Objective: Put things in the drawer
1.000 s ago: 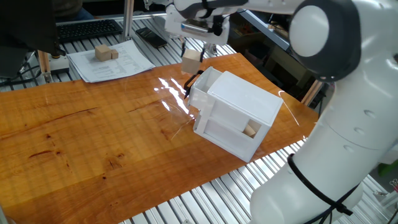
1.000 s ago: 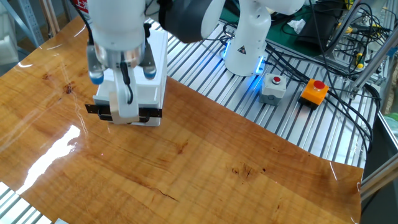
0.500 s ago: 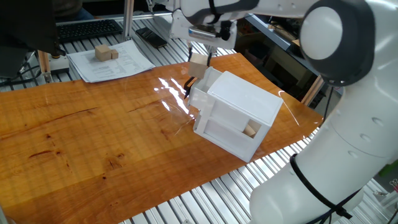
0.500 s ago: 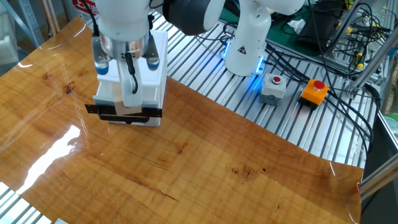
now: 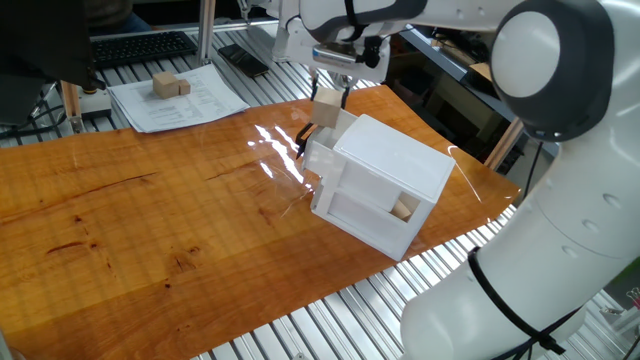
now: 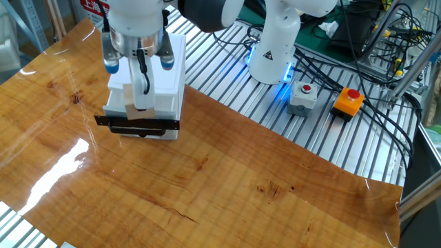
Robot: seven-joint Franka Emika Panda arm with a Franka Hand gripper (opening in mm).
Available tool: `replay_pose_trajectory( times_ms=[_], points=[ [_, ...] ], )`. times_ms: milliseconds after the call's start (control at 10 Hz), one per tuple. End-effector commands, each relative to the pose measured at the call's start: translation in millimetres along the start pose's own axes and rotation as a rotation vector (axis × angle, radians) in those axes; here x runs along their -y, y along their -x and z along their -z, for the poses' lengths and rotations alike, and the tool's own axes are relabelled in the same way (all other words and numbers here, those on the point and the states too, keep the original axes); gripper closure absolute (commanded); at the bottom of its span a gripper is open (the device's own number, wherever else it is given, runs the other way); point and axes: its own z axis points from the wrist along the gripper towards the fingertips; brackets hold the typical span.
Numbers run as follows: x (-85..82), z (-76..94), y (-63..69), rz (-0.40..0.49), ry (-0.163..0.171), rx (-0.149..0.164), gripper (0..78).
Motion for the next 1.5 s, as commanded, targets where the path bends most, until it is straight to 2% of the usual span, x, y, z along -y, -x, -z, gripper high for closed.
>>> replay_pose_trajectory(
  times_ms=[100, 800, 1000, 1500],
  points=[
    [3.6, 2.1, 0.4, -0.044, -0.005, 0.003, 76.2],
    [3.5, 1.7, 0.2, -0.078, -0.013, -0.011, 76.2],
    [3.4, 1.6, 0.2, -0.065, -0.031, -0.004, 76.2],
    [3.4, 1.6, 0.2, -0.122, -0.038, -0.006, 76.2]
  ],
)
